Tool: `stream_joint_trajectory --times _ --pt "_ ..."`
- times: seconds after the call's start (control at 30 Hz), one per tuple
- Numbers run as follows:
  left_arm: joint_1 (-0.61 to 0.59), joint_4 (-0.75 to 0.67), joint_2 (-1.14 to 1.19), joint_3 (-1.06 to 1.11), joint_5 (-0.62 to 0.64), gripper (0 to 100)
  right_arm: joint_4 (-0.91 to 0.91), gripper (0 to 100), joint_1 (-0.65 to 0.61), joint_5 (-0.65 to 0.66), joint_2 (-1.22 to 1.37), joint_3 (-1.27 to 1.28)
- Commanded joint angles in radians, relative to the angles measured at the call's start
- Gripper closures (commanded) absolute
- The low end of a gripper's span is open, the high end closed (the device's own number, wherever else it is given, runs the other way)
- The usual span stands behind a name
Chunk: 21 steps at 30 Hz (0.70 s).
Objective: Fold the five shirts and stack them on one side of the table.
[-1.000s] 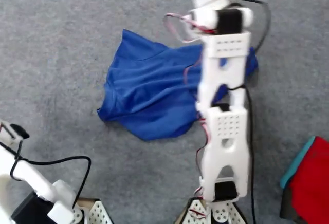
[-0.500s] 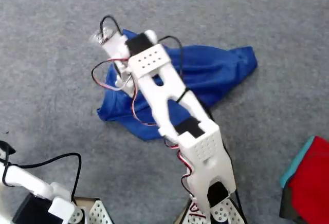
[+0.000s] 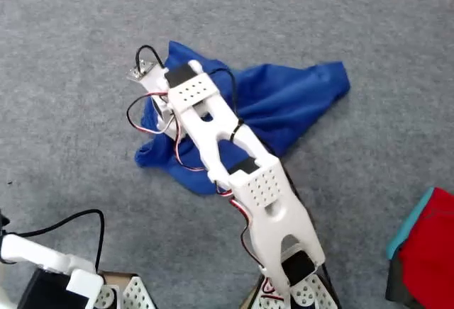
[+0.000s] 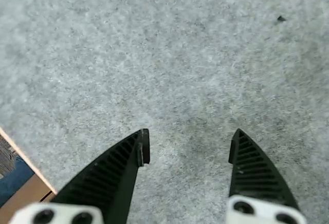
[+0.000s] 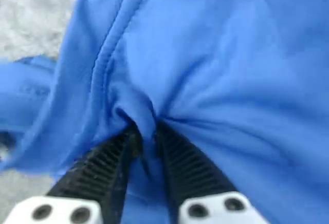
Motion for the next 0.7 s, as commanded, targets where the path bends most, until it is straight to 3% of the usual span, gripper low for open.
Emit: stream_joint_trajectory --times 0.0,0.17,0.37,0.5,0.67 --pt "-0.011 0.0 -0.033 -0.011 -0.005 75 0.157 97.1 0.015 0.005 -0.004 -0.202" --pt "-0.012 0.0 -0.033 -0.006 -0.006 75 0.199 99.4 0.042 0.003 -0.056 -0.401" --pt "-0.014 0.0 -0.033 -0.008 -0.052 75 0.198 99.4 0.035 0.008 -0.288 -0.4" --pt "-0.012 0.0 -0.033 -0.006 -0.1 75 0.196 99.4 -0.039 0.009 -0.458 -0.395" --pt "-0.012 0.0 -0.033 -0.006 -0.098 75 0.152 99.4 -0.229 0.008 -0.596 -0.4"
